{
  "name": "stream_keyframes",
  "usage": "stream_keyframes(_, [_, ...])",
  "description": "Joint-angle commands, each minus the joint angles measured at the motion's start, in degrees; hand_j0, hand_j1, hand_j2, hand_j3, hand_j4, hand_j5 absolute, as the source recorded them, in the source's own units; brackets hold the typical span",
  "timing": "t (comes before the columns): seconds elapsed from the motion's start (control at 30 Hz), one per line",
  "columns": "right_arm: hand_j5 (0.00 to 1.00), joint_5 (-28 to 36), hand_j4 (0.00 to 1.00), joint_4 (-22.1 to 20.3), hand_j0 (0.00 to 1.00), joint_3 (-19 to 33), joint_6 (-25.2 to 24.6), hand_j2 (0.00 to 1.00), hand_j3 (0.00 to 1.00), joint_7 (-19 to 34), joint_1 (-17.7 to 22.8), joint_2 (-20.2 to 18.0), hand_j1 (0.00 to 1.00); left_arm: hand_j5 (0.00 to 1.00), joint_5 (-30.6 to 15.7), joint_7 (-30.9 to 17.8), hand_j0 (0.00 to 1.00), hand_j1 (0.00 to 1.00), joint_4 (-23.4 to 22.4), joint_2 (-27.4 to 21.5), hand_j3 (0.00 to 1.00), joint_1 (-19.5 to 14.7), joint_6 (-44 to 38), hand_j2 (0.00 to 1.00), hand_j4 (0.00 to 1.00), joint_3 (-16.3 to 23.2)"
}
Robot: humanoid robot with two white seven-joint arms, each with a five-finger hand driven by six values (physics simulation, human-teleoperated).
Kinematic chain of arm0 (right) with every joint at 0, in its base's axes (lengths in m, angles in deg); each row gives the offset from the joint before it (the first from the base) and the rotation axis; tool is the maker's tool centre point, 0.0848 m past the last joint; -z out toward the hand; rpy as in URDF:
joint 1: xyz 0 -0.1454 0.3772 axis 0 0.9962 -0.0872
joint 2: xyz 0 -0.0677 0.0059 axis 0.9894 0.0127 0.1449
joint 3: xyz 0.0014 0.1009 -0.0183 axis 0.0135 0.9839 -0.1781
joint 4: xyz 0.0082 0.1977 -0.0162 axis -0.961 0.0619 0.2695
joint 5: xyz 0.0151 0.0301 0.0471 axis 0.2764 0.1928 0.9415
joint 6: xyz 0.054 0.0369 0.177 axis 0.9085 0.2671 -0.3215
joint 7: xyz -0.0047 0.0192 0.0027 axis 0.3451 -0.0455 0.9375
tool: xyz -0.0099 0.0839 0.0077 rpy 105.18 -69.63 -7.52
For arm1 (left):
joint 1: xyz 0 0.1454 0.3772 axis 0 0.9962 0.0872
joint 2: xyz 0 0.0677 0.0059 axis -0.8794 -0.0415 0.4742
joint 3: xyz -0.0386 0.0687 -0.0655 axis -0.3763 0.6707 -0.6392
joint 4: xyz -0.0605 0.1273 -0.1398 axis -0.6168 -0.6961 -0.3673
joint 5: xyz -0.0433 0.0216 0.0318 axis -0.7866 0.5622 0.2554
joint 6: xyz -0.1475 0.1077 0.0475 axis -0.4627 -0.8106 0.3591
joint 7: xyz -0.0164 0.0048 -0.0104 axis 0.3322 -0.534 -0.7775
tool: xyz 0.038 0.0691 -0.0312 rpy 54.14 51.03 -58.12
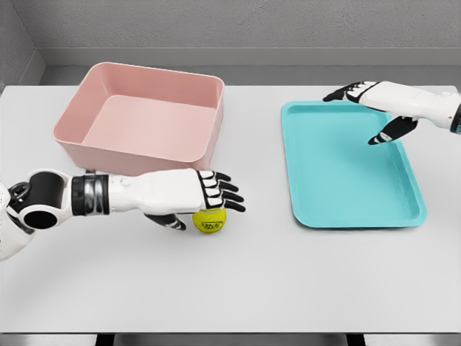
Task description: Put the tennis from the blue tray into the pink basket with both arms
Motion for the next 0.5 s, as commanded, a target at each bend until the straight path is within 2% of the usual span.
stream_keyframes(0.0, [1.0, 0.4, 1.0, 0.0, 1.0, 0.0, -0.1, 1.0, 1.0, 0.0, 0.0, 0.5, 1.0, 1.0, -1.0, 0.0, 1.0, 1.0, -1.3, 1.0, 1.0, 0.0, -0.1, 1.0, 1.0, 1.0])
stream_keyframes(0.2, [1.0, 0.4, 1.0, 0.1, 1.0, -1.1, -0.1, 1.0, 1.0, 0.0, -0.2, 1.1, 1.0, 1.0, -0.6, -0.1, 1.0, 1.0, -3.7, 1.6, 1.0, -0.8, -0.1, 1.0, 1.0, 1.0])
stream_keyframes(0.47, [1.0, 0.4, 1.0, 0.0, 1.0, -1.1, -0.1, 1.0, 1.0, -0.1, -0.3, 0.9, 1.0, 1.0, -0.8, -0.1, 1.0, 1.0, -4.0, 1.6, 1.0, -0.8, -0.1, 1.0, 1.0, 1.0])
